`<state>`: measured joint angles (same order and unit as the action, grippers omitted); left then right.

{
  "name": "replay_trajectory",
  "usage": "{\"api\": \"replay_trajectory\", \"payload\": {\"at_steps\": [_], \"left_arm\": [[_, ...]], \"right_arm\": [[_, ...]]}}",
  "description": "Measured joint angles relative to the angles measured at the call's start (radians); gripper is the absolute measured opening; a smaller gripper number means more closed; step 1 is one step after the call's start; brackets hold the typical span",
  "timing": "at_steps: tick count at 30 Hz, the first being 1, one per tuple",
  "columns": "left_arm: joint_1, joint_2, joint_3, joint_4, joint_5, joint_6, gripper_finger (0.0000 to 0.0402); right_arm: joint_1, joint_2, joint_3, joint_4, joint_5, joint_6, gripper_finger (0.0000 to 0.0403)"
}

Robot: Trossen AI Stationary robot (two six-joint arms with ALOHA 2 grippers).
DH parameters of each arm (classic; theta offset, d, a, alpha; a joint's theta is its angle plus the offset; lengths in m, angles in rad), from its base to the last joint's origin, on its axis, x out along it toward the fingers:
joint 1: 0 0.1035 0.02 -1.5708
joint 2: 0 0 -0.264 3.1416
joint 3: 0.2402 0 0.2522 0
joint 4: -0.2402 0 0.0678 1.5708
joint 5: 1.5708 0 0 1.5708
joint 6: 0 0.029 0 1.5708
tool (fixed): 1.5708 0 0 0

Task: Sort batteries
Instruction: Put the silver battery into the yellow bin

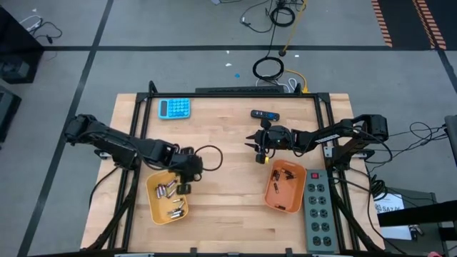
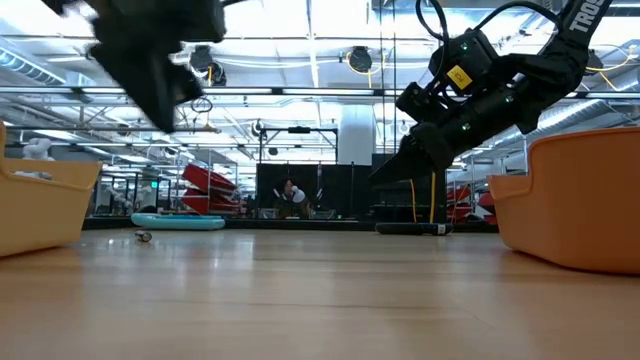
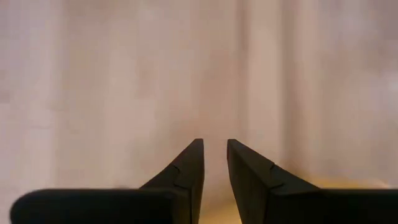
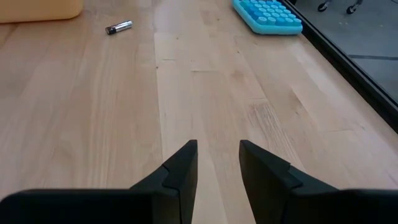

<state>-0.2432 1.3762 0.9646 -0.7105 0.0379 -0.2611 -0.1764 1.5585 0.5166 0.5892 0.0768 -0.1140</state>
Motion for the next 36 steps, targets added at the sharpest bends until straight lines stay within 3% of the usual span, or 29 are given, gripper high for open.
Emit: {"api": "replay_trajectory", "payload": {"at_steps": [5,10,15,19,36], "left_arm": [[0.035,0.019,-0.014,-0.004,-0.178,-0.043,0.0079],[0.062,0.078,-0.019,-0.007,-0.168,-0.039,0.0084],[0.058,0.159,-0.019,-0.022,-0.136,0.007,0.0133],[0.058,0.218,-0.02,-0.061,-0.174,0.118,0.0165],[0.069,0.357,-0.018,-0.161,-0.25,0.329,0.0169]], "right_arm": [[0.0,0.0,0.0,0.0,0.0,-0.003,0.0109],[0.0,0.0,0.0,-0.001,-0.001,-0.006,0.0109],[0.0,0.0,0.0,0.0,-0.001,-0.006,0.0109],[0.0,0.0,0.0,0.0,-0.001,-0.006,0.0109],[0.0,0.0,0.0,0.005,-0.001,-0.006,0.0109]]}}
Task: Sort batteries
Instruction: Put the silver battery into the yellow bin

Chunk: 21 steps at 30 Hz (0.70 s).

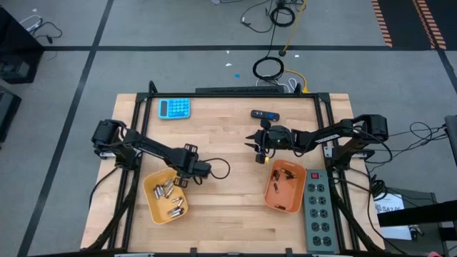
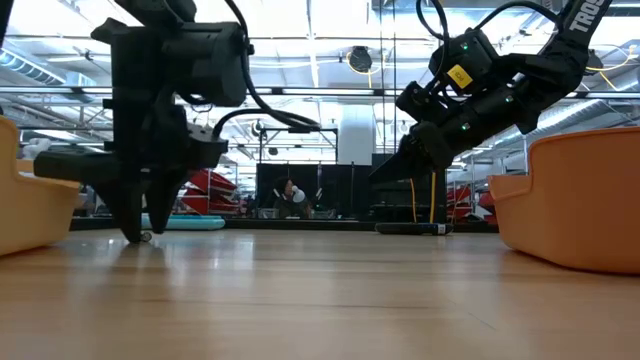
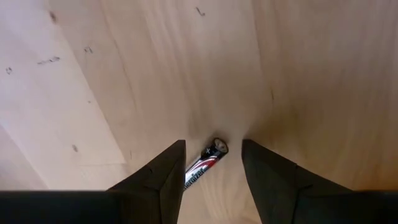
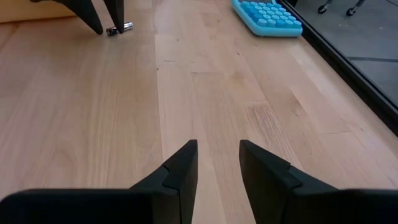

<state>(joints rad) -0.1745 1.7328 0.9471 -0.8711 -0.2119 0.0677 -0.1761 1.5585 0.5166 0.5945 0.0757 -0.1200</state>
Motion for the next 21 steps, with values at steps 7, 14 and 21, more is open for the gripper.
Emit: {"api": "replay_trajectory", "payload": {"at_steps": [7,14,21], "left_arm": [[0.002,0.019,0.003,-0.01,-0.003,0.054,0.0169],[0.014,0.02,0.001,-0.023,-0.013,0.127,0.0145],[0.039,0.021,0.0,-0.033,-0.014,0.185,0.012]], "right_arm": [[0.0,0.0,0.0,0.0,-0.004,0.0,0.0109],[0.0,0.0,0.0,0.0,-0.004,0.0,0.0109],[0.0,0.0,0.0,-0.001,-0.003,0.0,0.0109]]}}
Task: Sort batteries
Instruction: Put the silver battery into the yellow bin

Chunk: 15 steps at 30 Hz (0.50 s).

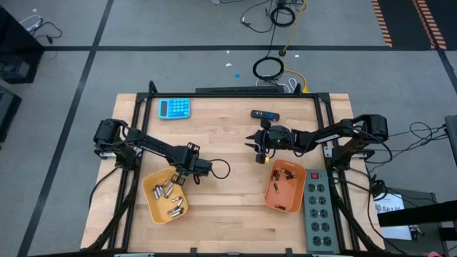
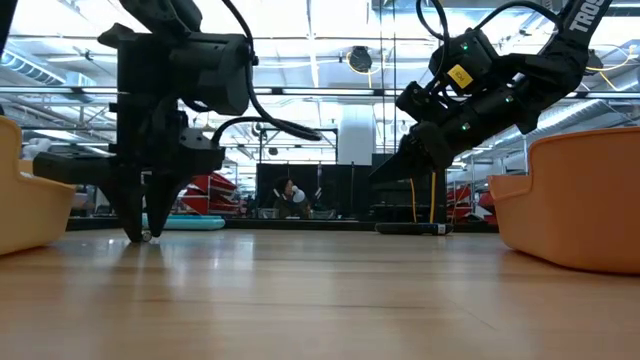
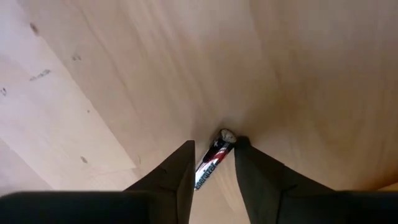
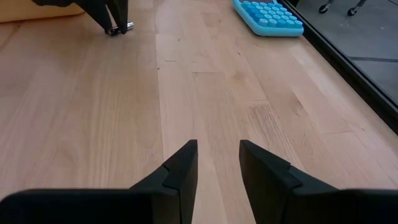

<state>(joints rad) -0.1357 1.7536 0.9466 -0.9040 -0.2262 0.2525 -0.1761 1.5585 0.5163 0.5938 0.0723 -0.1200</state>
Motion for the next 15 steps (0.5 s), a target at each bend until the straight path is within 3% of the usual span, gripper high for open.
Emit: {"api": "replay_trajectory", "payload": {"at_steps": [5,13,15], "left_arm": [[0.014,0.001,-0.001,-0.004,0.009,0.05,0.0099],[0.018,0.0,-0.003,0.025,0.009,0.131,0.0019],[0.018,0.0,-0.003,0.04,0.003,0.131,0.0016]], "right_arm": [[0.0,0.0,0.0,0.0,0.0,0.0,0.0109],[0.0,0.0,0.0,0.0,0.0,0.0,0.0109],[0.0,0.0,0.0,0.0,0.0,0.0,0.0109]]}}
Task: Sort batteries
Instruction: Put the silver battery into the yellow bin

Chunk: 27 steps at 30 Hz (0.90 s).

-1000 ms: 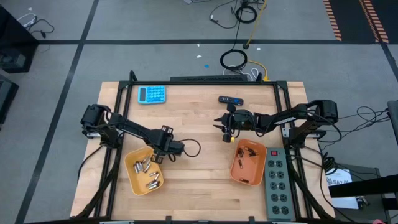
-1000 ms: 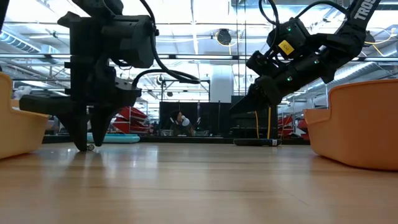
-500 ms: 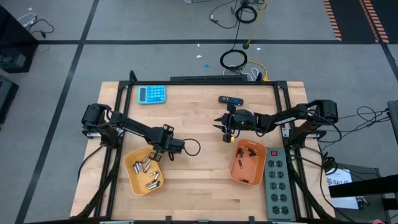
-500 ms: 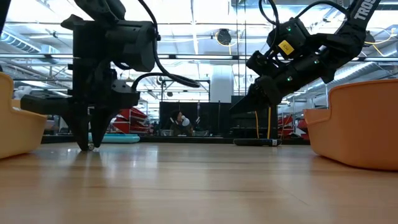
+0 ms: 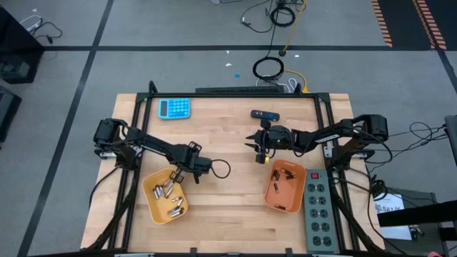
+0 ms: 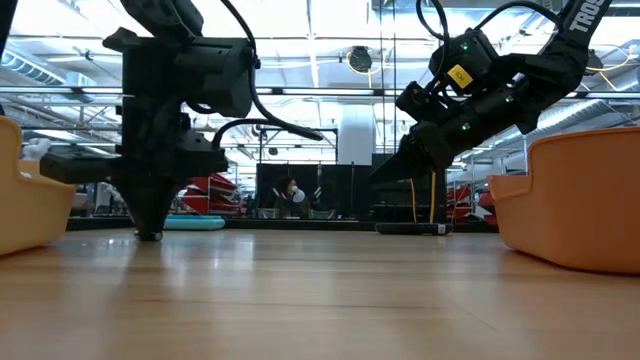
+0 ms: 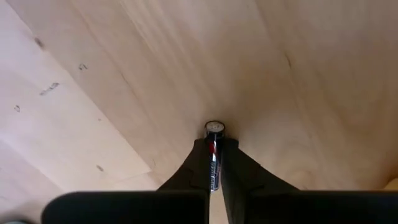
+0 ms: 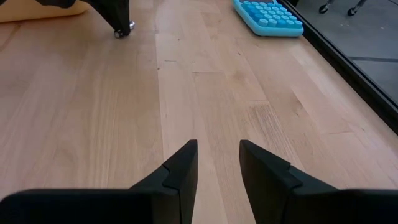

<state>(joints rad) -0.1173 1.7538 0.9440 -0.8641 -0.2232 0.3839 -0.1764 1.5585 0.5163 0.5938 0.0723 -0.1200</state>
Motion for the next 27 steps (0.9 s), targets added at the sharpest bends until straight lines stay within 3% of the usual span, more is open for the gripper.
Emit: {"api": "replay_trajectory", "payload": {"at_steps": [19,23,27], "left_arm": [[-0.003,-0.104,0.113,-0.063,0.035,-0.146,0.0001],[0.011,-0.106,0.113,-0.024,-0.015,-0.294,0.0007],[0.07,-0.105,0.114,0.076,-0.047,-0.428,0.0045]], "right_arm": [[0.001,0.0,0.0,0.001,0.0,0.001,0.0109],[0.0,0.0,0.0,0.004,0.0,0.003,0.0109],[-0.001,0.0,0.0,0.017,0.0,0.038,0.0109]]}}
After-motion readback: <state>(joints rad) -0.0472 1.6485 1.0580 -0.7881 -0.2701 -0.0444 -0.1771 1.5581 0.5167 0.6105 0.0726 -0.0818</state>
